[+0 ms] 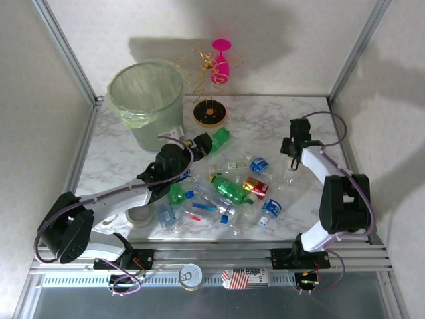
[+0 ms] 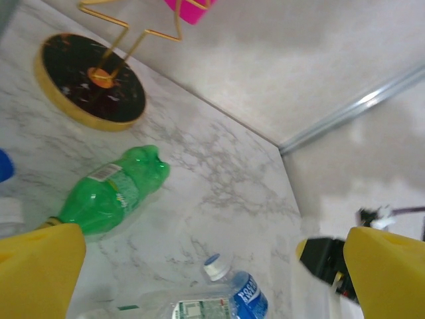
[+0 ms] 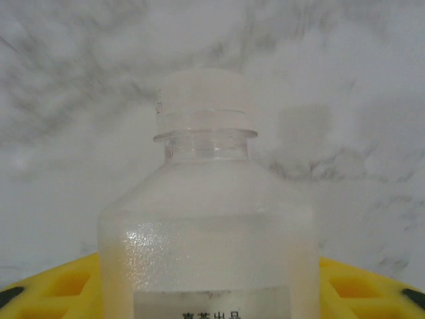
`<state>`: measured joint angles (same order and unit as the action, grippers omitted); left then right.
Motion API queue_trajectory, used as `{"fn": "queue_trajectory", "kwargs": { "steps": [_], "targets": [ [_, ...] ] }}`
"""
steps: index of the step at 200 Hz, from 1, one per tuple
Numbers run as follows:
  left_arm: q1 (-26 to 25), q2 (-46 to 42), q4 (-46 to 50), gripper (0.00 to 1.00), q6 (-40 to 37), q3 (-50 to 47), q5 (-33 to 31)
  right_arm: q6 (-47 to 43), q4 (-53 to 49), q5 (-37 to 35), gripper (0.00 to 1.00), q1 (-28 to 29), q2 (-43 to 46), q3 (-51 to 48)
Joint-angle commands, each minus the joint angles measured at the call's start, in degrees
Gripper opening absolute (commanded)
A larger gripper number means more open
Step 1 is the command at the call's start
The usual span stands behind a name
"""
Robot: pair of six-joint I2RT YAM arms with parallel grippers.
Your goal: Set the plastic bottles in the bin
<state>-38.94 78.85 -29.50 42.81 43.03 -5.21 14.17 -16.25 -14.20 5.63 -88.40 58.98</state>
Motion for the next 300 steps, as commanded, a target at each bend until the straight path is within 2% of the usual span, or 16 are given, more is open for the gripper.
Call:
{"fn": "queue_trajectory", "kwargs": {
  "steps": [1,39,77,124,166,212,234,271,289,300],
  "targets": [
    [-0.9,1.3,-2.4,0.99,-4.4,3.1,8.3,0.9,4.1,7.0,0.45,0.2,7.0,2.7],
    [-3.3,3.2,0.6,0.99,-10.3,8.0,12.0,7.1,10.6,23.5,0.41,1.4,13.1,1.6],
    [-7.6,5.8,3.9,0.99,-15.7,12.7,17.4,15.9,19.3,35.1,0.39,3.9,15.1,-1.3],
    [-12.1,10.6,8.8,0.99,-18.8,18.5,19.2,20.4,26.2,37.6,0.37,8.4,15.9,-3.9],
    [-12.4,14.0,10.5,0.99,-18.2,21.5,17.4,21.8,28.0,39.0,0.37,11.0,16.9,-5.0],
    [-12.4,17.4,12.9,0.99,-17.2,24.9,18.7,23.3,30.7,38.1,0.36,13.4,18.1,-7.1],
    [-12.4,18.0,13.6,0.9,-17.1,25.8,17.7,23.7,31.5,37.8,0.36,14.0,18.2,-7.6],
    [-12.4,17.0,13.5,0.62,-16.9,24.7,14.4,23.7,31.4,37.2,0.38,14.5,18.2,-7.7],
    [-12.4,16.0,13.0,0.56,-16.8,23.8,12.5,24.2,32.0,37.2,0.44,14.5,18.3,-7.6],
    [-12.4,15.4,12.9,0.55,-16.9,23.3,11.3,23.9,31.7,37.0,0.54,14.5,18.3,-6.8]
  ]
}}
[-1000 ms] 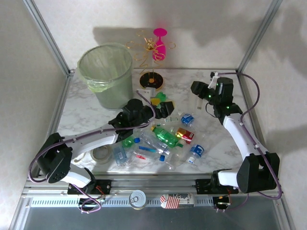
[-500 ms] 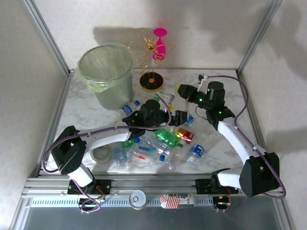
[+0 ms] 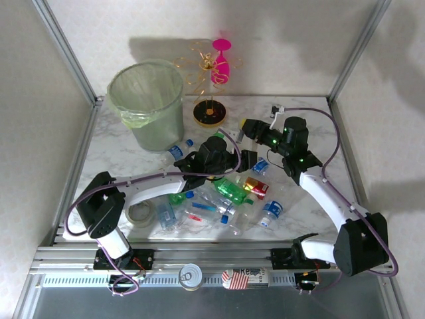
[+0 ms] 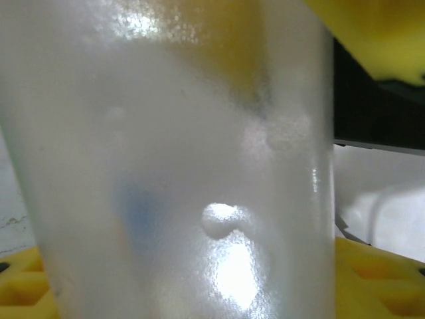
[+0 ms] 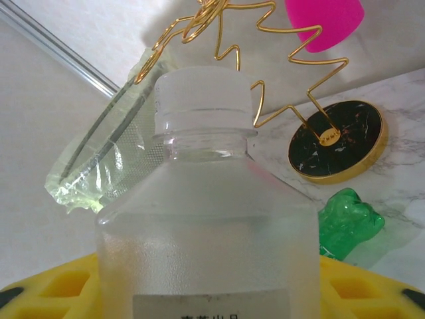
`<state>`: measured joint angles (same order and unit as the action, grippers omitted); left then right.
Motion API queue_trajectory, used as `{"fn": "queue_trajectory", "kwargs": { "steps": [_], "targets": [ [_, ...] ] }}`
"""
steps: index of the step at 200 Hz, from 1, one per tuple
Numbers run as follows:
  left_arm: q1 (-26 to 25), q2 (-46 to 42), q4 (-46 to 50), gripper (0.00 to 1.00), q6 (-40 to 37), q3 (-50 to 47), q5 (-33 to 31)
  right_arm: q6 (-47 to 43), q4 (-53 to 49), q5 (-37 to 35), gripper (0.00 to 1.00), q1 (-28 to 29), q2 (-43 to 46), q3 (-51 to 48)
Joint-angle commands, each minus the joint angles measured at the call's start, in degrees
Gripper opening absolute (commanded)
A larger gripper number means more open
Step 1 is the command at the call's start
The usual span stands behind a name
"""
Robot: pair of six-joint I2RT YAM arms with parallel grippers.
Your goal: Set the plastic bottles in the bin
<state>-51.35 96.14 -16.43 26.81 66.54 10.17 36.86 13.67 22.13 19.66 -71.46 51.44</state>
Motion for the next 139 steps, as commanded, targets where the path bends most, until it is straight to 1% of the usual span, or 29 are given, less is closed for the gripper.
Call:
{"fn": "queue_trajectory", "kwargs": {
  "steps": [1,11,20,33,47,76,97,117,139],
  "targets": [
    [0.0,-1.9,-0.2,0.55,-0.8,-0.3,-4.2,1.2,1.6,0.6,0.55,0.5,1.4,0.8],
    [0.0,-2.6,0.1,0.55,-0.9,-0.7,-5.9,0.4,0.2,-0.3,0.68,0.5,1.6,2.1],
    [0.2,-3.6,0.4,0.55,-1.2,-1.1,-7.5,-0.8,-1.5,-1.5,0.77,0.5,1.8,3.7],
    [0.4,-5.2,1.1,0.55,-2.0,-1.5,-9.7,-2.8,-4.2,-3.8,0.86,0.4,2.3,6.0],
    [0.8,-7.4,2.7,0.55,-3.1,-1.4,-12.1,-4.6,-6.2,-6.4,0.91,0.3,3.1,7.9],
    [2.7,-12.0,6.6,0.53,-4.7,-0.4,-16.1,-6.5,-7.0,-10.2,0.98,0.1,4.9,8.0],
    [5.7,-15.4,9.4,0.52,-6.0,1.2,-17.6,-6.5,-6.6,-11.7,0.99,0.0,5.2,6.4],
    [9.4,-18.2,11.5,0.51,-8.7,3.4,-19.3,-6.1,-5.8,-11.0,0.99,0.0,4.4,4.2],
    [14.5,-19.8,13.8,0.49,-12.1,7.1,-20.4,-5.4,-6.6,-8.7,0.99,0.0,2.2,2.7]
  ]
}}
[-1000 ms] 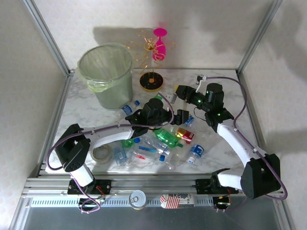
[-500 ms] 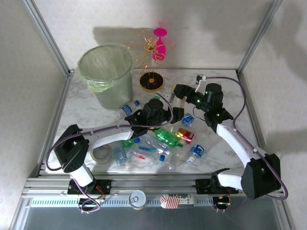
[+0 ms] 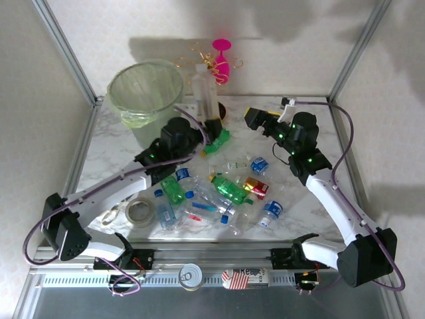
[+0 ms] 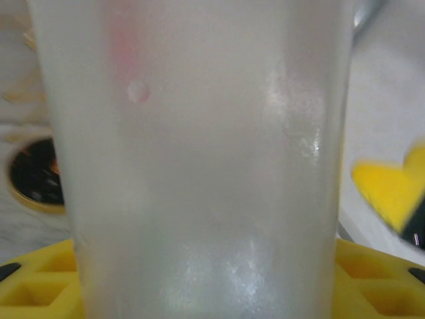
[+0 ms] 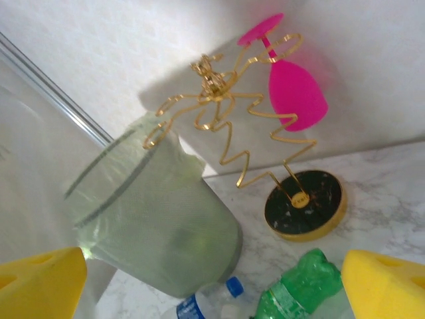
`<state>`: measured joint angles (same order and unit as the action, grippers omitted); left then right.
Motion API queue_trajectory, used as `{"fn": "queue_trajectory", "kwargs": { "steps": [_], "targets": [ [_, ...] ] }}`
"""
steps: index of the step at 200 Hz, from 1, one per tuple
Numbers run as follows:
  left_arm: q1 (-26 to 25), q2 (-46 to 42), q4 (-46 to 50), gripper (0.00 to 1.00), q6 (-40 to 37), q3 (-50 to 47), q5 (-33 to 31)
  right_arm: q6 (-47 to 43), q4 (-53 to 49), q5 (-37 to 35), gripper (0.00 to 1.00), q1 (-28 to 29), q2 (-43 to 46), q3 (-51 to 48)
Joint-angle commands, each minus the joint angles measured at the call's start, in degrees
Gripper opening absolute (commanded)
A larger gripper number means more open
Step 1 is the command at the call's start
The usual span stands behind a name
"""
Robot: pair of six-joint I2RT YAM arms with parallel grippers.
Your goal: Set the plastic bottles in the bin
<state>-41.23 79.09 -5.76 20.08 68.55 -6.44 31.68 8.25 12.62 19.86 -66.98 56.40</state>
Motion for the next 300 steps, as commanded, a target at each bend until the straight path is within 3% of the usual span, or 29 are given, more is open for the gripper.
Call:
{"fn": "queue_trajectory", "kwargs": {
  "steps": [1,50,109,144,206,230,282,300],
  "targets": [
    [4.6,-2.8,3.3,0.49,-5.6,5.3,-3.8,-0.2,-1.2,1.0,0.99,-0.1,-2.3,-2.3],
    [17.5,0.1,9.5,0.48,-9.4,15.0,-4.1,0.0,-4.8,4.0,0.99,-0.2,-5.9,-3.3],
    [29.7,12.0,20.1,0.46,-7.0,27.0,-0.8,-2.0,-6.7,2.0,0.99,-0.2,-5.0,-3.6],
    [30.9,17.8,25.6,0.49,-6.6,30.5,-1.8,-2.9,-8.1,0.8,0.99,-0.2,-4.3,-3.9],
    [31.0,20.0,26.3,0.58,-5.7,26.4,-3.1,-3.4,-9.1,-1.0,0.99,-0.2,-3.8,-4.7],
    [31.0,19.8,26.0,0.65,-5.4,25.7,-3.3,-3.6,-9.0,-1.0,0.99,-0.2,-3.8,-4.6],
    [30.7,17.2,26.1,0.99,-5.0,26.2,-4.0,-2.9,-10.6,-4.4,0.99,-0.1,-4.4,-4.3],
    [30.2,14.9,25.6,1.0,-5.0,26.1,-3.9,-2.9,-11.9,-5.6,0.99,-0.1,-5.4,-3.7]
  ]
}}
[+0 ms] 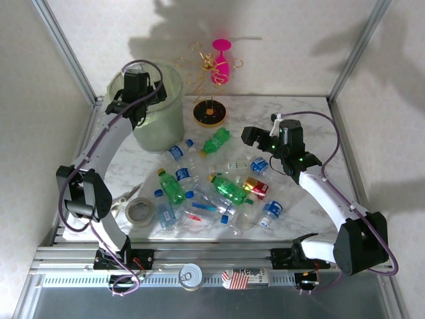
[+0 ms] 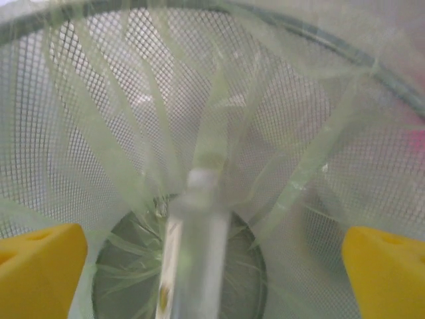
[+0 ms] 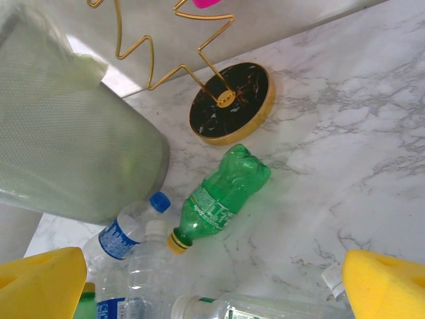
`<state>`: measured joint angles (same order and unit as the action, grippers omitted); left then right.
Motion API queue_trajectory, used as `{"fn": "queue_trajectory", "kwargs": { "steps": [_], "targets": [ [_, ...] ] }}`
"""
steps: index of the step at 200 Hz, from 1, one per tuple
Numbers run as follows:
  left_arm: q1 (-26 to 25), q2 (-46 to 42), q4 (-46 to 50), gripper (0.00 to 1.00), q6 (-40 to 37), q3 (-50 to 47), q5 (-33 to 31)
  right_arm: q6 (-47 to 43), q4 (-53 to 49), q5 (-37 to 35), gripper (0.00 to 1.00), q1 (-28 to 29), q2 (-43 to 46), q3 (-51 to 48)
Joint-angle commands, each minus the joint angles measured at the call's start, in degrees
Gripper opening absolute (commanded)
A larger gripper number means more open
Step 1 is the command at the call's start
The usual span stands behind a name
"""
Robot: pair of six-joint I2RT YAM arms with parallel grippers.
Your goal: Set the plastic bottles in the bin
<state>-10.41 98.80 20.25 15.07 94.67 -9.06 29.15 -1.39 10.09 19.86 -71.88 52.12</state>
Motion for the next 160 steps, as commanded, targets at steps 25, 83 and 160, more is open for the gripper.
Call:
{"fn": "queue_trajectory", "kwargs": {
  "steps": [25,83,160],
  "targets": [
    [-2.5,-9.2,-2.3,1.0,-0.6,-2.0,0.2,-0.3,-2.9,-3.9,0.99,-0.1,-2.4,1.1],
    [-12.9,-24.9,-17.4,1.0,2.8,-20.3,6.1,3.6,3.8,0.8,0.99,2.0,-11.6,2.8],
    [-19.1,-38.7,-33.8,0.99,13.5,-47.9,11.6,9.5,3.8,-3.2,0.95,7.7,-32.6,17.7]
  ]
}}
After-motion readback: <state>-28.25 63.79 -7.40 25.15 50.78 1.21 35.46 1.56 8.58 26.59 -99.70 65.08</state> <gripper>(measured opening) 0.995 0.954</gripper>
